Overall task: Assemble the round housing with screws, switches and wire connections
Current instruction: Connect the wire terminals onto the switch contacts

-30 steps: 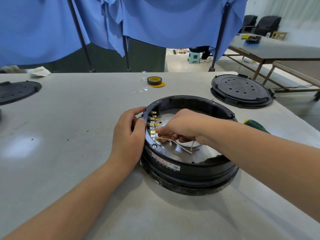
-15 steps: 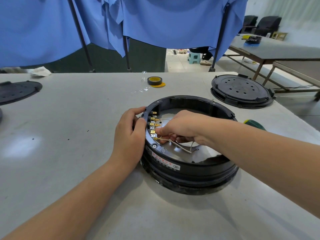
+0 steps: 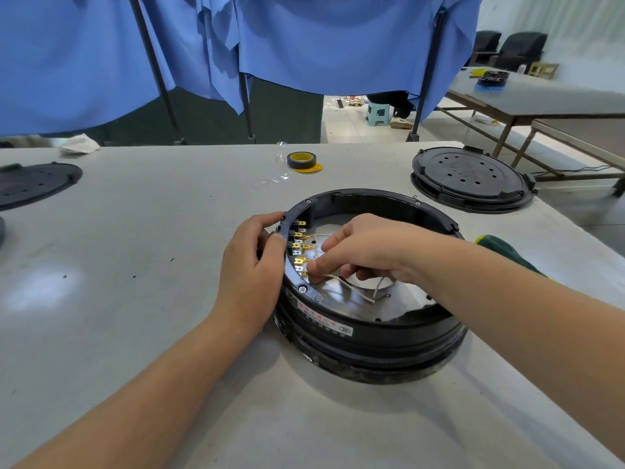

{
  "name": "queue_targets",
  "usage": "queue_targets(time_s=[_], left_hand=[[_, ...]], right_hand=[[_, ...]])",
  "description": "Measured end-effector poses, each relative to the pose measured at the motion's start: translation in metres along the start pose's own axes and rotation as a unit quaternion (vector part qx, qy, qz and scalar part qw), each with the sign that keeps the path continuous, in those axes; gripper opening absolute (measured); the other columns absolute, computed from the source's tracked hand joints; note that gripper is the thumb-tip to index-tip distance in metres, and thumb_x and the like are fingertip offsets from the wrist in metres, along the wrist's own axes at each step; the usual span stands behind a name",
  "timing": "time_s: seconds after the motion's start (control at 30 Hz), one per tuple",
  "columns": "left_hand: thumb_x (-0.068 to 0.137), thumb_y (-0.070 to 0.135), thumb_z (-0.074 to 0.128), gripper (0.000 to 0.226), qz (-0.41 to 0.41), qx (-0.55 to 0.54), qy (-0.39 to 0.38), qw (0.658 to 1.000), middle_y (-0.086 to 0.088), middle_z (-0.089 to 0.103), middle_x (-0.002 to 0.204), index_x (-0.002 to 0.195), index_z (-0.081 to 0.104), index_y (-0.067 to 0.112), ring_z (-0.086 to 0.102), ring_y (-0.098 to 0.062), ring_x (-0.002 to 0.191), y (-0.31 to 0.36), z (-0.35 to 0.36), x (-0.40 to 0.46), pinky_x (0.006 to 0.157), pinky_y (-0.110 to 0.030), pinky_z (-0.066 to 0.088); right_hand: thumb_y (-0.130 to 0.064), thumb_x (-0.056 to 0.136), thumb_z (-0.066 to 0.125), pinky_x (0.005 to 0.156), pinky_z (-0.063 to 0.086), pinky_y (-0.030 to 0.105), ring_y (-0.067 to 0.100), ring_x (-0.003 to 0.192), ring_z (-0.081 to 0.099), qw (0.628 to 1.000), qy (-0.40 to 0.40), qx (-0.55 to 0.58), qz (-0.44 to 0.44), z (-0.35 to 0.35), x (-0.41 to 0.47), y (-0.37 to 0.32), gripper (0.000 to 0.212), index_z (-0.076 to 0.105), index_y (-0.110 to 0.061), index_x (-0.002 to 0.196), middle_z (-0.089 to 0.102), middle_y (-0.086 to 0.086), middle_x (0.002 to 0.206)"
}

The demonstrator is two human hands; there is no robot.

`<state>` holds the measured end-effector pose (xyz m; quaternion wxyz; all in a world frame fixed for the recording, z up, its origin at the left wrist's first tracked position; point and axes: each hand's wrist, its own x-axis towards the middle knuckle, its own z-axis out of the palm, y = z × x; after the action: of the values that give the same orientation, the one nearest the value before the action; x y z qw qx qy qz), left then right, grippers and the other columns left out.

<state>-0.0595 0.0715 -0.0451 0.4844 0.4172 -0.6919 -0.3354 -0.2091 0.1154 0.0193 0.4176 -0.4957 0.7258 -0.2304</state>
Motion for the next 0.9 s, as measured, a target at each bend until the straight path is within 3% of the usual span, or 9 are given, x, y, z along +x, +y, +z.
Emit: queue_targets(time_s=[0.17, 0.4, 0.57, 0.67, 0.8, 0.9], left_hand=[[0.081, 0.028, 0.041, 0.044, -0.011, -0.022, 0.0, 1.0, -0.001, 0.056, 0.074, 0.117, 0.063, 0.018, 0.054, -0.013, 0.069, 0.002, 0.0, 0.0, 0.061, -0.021, 0.04], [0.081, 0.029, 0.04, 0.043, -0.011, -0.024, 0.002, 1.0, -0.001, 0.056, 0.074, 0.118, 0.062, 0.02, 0.054, -0.01, 0.068, 0.0, 0.0, 0.0, 0.055, -0.014, 0.041], [0.082, 0.028, 0.039, 0.045, -0.007, -0.031, 0.004, 0.999, -0.002, 0.056, 0.076, 0.12, 0.062, 0.019, 0.054, -0.014, 0.072, -0.001, 0.002, 0.0, 0.062, -0.024, 0.041], [0.082, 0.028, 0.038, 0.045, -0.007, -0.037, 0.006, 0.999, 0.001, 0.055, 0.076, 0.119, 0.061, 0.019, 0.054, -0.012, 0.072, -0.001, 0.003, -0.001, 0.063, -0.022, 0.041], [0.082, 0.028, 0.035, 0.04, -0.011, -0.053, 0.01, 0.998, 0.007, 0.053, 0.09, 0.115, 0.058, 0.022, 0.054, -0.016, 0.092, -0.001, 0.006, -0.002, 0.08, -0.033, 0.045], [0.082, 0.027, 0.032, 0.038, -0.008, -0.037, 0.018, 0.999, 0.02, 0.043, 0.099, 0.114, 0.054, 0.031, 0.045, -0.006, 0.105, -0.001, 0.01, -0.002, 0.097, -0.03, 0.041]], right_hand=[[-0.018, 0.069, 0.084, 0.058, 0.046, 0.021, 0.01, 0.061, 0.053, 0.999, -0.016, 0.03, -0.003, 0.001, 0.004, 0.001, 0.03, 0.059, -0.016, 0.088, 0.063, 0.005, 0.077], [-0.015, 0.07, 0.083, 0.052, 0.048, 0.017, 0.009, 0.061, 0.054, 0.999, -0.018, 0.035, -0.003, 0.001, 0.005, 0.001, 0.03, 0.06, -0.017, 0.089, 0.062, 0.004, 0.081], [-0.014, 0.069, 0.083, 0.057, 0.048, 0.02, 0.01, 0.064, 0.055, 0.999, -0.015, 0.035, -0.004, 0.002, 0.006, 0.002, 0.031, 0.059, -0.018, 0.089, 0.063, 0.005, 0.085], [-0.017, 0.068, 0.084, 0.057, 0.047, 0.02, 0.01, 0.065, 0.054, 1.0, -0.007, 0.028, -0.012, 0.003, 0.005, 0.002, 0.032, 0.06, -0.018, 0.088, 0.063, 0.002, 0.081], [-0.021, 0.068, 0.085, 0.053, 0.042, 0.021, 0.01, 0.062, 0.053, 1.0, -0.003, 0.012, -0.018, 0.003, 0.003, 0.002, 0.032, 0.059, -0.018, 0.086, 0.063, 0.0, 0.076], [-0.016, 0.07, 0.083, 0.048, 0.039, 0.02, 0.007, 0.048, 0.05, 1.0, -0.008, 0.019, -0.014, 0.004, 0.003, 0.001, 0.029, 0.059, -0.015, 0.086, 0.062, -0.004, 0.056]])
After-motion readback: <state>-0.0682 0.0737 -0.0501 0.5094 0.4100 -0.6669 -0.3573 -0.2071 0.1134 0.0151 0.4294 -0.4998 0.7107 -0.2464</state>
